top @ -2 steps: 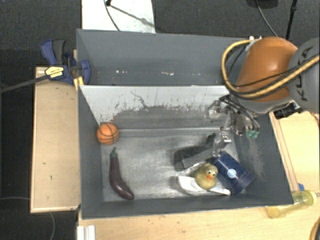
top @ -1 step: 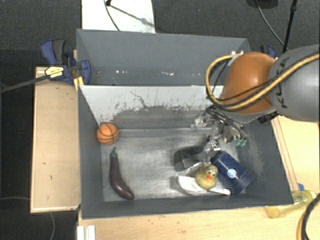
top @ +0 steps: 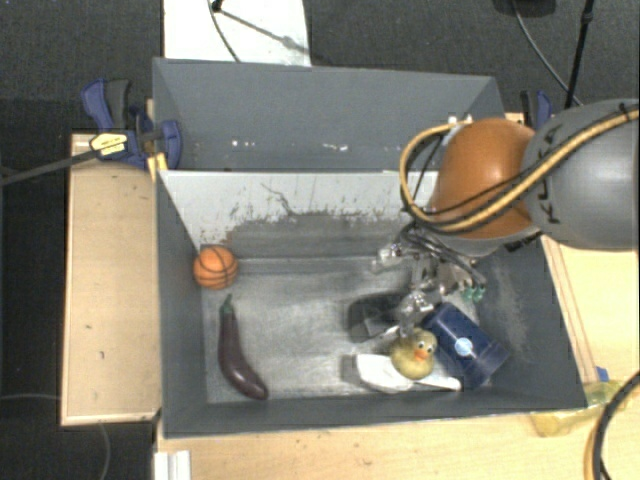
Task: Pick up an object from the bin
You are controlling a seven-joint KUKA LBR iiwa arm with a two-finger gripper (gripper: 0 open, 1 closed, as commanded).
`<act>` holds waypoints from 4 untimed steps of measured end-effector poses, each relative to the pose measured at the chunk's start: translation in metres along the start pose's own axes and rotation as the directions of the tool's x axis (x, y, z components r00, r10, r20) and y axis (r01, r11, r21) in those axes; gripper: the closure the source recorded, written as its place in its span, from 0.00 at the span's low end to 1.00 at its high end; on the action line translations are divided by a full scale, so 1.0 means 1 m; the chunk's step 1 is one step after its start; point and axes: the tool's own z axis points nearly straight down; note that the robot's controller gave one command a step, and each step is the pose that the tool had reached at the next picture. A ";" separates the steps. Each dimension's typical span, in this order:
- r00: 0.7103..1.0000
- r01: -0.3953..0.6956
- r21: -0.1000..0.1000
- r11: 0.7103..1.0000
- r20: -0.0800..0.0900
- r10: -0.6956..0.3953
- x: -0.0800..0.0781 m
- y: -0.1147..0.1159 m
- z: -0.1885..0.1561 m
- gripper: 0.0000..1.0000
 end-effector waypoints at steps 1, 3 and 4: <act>1.000 0.027 0.001 1.000 0.005 -0.027 0.004 0.007 -0.019 0.00; 0.997 -0.080 0.000 0.997 -0.007 0.080 0.003 0.003 0.023 1.00; 0.997 -0.080 0.000 0.997 -0.007 0.080 0.003 0.003 0.023 1.00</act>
Offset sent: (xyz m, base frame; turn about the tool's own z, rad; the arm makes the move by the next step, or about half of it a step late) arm -0.0027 0.0006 -0.0403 0.0846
